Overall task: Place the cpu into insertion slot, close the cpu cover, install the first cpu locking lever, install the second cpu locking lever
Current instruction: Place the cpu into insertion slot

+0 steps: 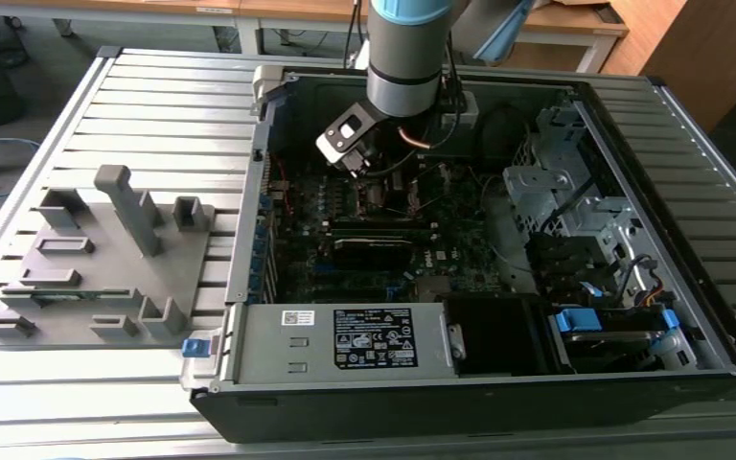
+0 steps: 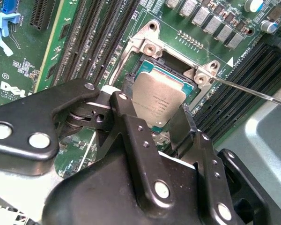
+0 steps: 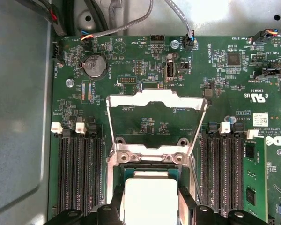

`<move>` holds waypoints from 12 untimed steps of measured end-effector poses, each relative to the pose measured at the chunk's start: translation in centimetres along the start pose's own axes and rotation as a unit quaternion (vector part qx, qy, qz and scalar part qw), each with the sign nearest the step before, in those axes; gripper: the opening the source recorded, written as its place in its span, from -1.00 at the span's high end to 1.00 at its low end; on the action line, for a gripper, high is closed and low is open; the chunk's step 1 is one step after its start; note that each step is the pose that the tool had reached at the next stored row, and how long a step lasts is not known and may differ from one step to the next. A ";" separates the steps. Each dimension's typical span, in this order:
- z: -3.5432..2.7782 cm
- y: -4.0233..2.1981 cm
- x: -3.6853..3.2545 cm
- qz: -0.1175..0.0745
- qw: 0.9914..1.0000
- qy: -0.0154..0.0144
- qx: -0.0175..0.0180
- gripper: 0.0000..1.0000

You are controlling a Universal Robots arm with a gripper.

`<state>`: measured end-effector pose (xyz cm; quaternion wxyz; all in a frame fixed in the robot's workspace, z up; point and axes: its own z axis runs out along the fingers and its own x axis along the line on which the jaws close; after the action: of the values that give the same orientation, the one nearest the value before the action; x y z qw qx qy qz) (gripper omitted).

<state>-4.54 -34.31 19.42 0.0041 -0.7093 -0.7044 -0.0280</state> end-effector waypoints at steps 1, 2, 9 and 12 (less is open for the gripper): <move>0.01 0.00 0.00 0.000 1.000 0.000 0.000 -0.07; 0.01 0.00 0.02 0.000 1.000 0.000 0.000 -0.07; 0.09 0.00 0.09 0.000 1.000 0.000 0.000 -0.07; 0.10 0.00 0.09 0.000 1.000 0.000 0.000 -0.07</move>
<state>-4.54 -34.21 19.32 0.0041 -0.7095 -0.7042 -0.0280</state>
